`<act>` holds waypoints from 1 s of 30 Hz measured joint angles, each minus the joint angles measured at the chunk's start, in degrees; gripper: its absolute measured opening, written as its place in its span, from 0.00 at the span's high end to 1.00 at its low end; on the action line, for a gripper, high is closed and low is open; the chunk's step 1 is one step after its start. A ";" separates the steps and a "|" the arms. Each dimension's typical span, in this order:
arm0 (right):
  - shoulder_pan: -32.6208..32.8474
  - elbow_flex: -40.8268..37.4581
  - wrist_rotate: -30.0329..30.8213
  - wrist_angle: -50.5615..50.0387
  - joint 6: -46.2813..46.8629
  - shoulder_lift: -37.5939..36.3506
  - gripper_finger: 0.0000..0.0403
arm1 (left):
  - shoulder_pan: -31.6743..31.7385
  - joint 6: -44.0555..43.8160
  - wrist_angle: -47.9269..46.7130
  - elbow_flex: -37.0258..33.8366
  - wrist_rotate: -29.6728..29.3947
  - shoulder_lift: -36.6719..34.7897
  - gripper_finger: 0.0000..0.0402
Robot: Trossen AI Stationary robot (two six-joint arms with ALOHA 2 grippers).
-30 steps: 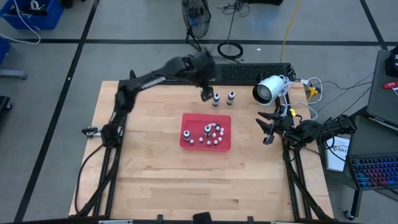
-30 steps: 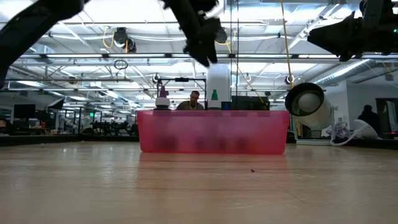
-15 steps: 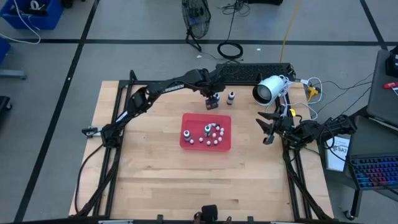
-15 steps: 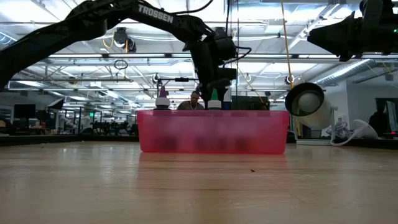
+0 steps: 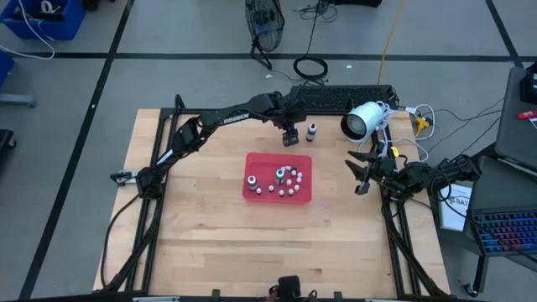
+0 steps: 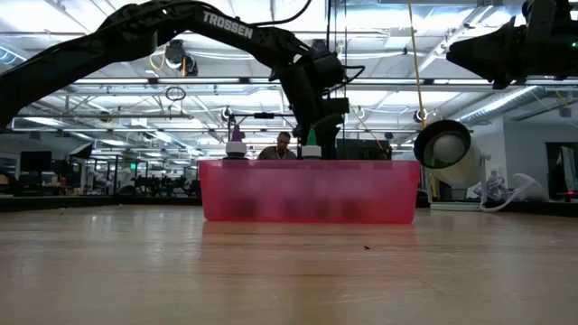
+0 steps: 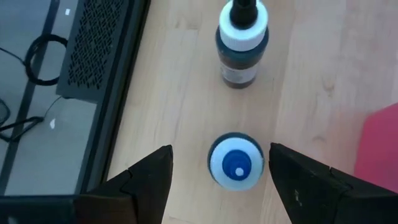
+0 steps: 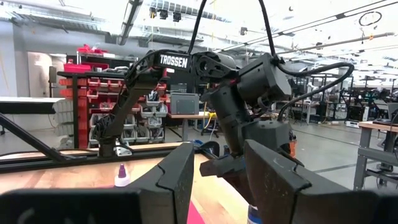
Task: Pick & Place food coloring
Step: Put the large blue food coloring bottle into the red bin
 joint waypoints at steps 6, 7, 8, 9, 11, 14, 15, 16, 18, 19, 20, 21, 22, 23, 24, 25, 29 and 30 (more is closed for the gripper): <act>-0.01 0.00 0.00 0.02 0.00 0.00 0.67 | -0.02 -0.02 1.36 -2.79 2.68 0.00 0.37; -0.01 -0.02 -0.01 0.02 0.00 0.00 0.67 | -0.03 0.07 2.08 -3.60 2.69 0.00 0.38; 0.00 -0.02 -0.01 0.02 0.02 0.00 0.67 | -0.07 0.29 2.93 -4.40 2.70 0.00 0.39; -0.02 -0.02 -0.01 0.02 0.01 0.00 0.67 | -0.06 0.48 3.28 -5.05 2.69 0.00 0.39; 0.00 0.00 -0.01 0.00 0.00 0.00 0.67 | -0.02 0.44 3.80 -5.97 2.68 0.00 0.40; 0.00 0.00 -0.01 0.02 0.00 0.00 0.67 | -0.02 0.44 5.36 -6.56 2.69 0.00 0.42; -0.01 0.00 0.01 0.02 0.01 0.00 0.67 | -0.02 0.43 5.41 -6.56 2.68 0.00 0.43; 0.00 -0.01 -0.01 0.02 0.00 0.00 0.67 | -0.02 0.42 5.42 -6.56 2.67 0.00 0.43; 0.00 0.00 -0.01 0.02 0.02 0.00 0.67 | 0.00 0.42 5.44 -6.58 2.67 0.00 0.45; -0.01 -0.02 -0.01 0.02 0.01 0.00 0.67 | 0.05 0.42 5.44 -6.60 2.67 0.00 0.46; 0.00 0.00 -0.01 0.02 0.02 0.00 0.67 | 0.08 0.40 5.42 -6.60 2.67 0.00 0.47; -0.01 -0.01 0.00 0.02 0.01 0.00 0.67 | 0.09 0.39 5.29 -6.59 2.67 0.00 0.49; -0.02 0.00 -0.01 0.02 0.00 0.00 0.67 | 0.11 0.42 5.14 -6.59 2.61 0.00 0.51; -0.02 0.00 -0.01 0.02 0.01 0.00 0.67 | 0.11 0.42 5.08 -6.60 2.45 0.00 0.54; 0.00 0.00 0.00 0.02 0.00 -0.01 0.67 | 0.10 0.56 5.09 -6.60 2.13 0.00 0.58; 0.00 0.00 -0.01 0.02 0.02 0.00 0.67 | 0.09 0.89 5.10 -6.60 1.37 0.00 0.62; 0.00 0.00 -0.01 0.02 0.00 0.00 0.67 | -0.37 2.15 4.58 -6.66 -1.99 -1.15 0.65; 0.00 0.00 -0.01 0.00 0.00 0.00 0.67 | -0.54 2.67 4.10 -6.67 -2.01 -1.85 0.65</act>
